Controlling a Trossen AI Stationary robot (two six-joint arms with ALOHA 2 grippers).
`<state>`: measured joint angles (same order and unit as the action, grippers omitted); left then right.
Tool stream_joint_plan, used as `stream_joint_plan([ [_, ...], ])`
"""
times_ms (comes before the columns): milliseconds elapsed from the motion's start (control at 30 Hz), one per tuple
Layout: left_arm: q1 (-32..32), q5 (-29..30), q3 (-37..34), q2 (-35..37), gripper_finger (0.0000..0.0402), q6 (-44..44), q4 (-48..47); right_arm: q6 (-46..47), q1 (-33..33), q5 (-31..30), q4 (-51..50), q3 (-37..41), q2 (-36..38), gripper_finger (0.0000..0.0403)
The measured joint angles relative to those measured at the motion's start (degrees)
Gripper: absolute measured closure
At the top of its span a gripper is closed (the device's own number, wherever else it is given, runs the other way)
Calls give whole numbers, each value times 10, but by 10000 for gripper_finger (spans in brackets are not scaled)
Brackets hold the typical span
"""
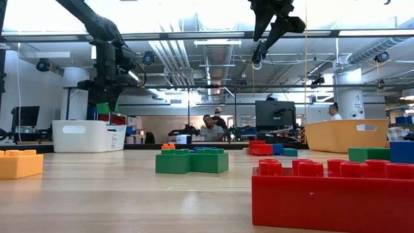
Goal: Sort blocks by size
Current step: Put the big green block into the white bin
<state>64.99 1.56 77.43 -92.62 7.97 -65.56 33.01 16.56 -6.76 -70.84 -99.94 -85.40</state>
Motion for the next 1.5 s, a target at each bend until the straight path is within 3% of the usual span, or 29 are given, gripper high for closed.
stream_joint_plan([
  [400, 0, 0, 0, 0, 284, 0, 0, 0, 0, -2, 0, 0, 0, 211],
  [800, -12, 65, -17, 0, 268, 52, 39, 2, 0, -5, 0, 0, 0, 211],
  [1500, -24, 105, -32, 0, 270, 52, 51, 3, 0, -8, 0, 0, 0, 211],
])
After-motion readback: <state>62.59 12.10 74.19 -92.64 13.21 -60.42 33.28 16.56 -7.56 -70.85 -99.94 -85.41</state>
